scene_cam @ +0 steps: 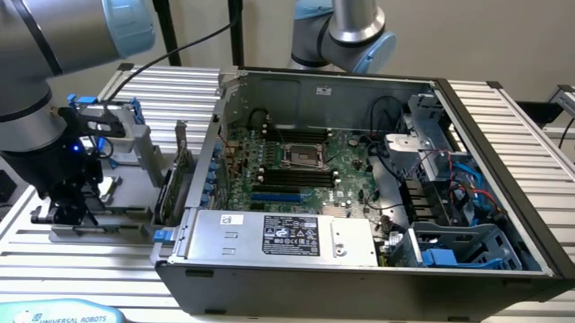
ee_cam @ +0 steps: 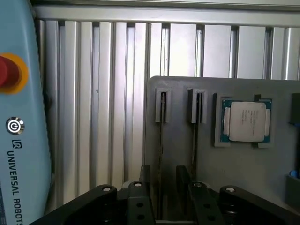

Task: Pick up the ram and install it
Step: 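Pick up the ram and move it above insertion slot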

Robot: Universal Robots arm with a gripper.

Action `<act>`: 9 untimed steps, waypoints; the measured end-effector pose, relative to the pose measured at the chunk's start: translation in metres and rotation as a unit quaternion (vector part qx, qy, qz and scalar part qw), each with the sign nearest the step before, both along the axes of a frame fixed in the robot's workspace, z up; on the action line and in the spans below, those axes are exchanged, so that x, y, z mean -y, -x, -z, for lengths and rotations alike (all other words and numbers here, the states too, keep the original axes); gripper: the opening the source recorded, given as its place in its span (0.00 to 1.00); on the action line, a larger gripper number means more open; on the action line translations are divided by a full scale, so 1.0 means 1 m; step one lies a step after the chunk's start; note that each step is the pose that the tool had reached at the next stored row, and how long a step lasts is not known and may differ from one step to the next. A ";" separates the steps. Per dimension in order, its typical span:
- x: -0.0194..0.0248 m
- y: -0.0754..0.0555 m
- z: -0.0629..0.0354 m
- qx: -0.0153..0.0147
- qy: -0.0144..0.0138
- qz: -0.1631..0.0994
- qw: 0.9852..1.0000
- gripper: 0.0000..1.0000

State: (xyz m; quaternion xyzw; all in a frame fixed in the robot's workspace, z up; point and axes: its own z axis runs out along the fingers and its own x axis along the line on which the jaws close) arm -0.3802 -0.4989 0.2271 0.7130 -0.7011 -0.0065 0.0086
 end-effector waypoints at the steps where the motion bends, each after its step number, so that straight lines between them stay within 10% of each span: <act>1: 0.0001 0.000 0.0018 0.000 0.000 0.000 1.000 0.36; 9: 0.0004 -0.001 0.0154 0.000 0.000 0.006 1.000 0.36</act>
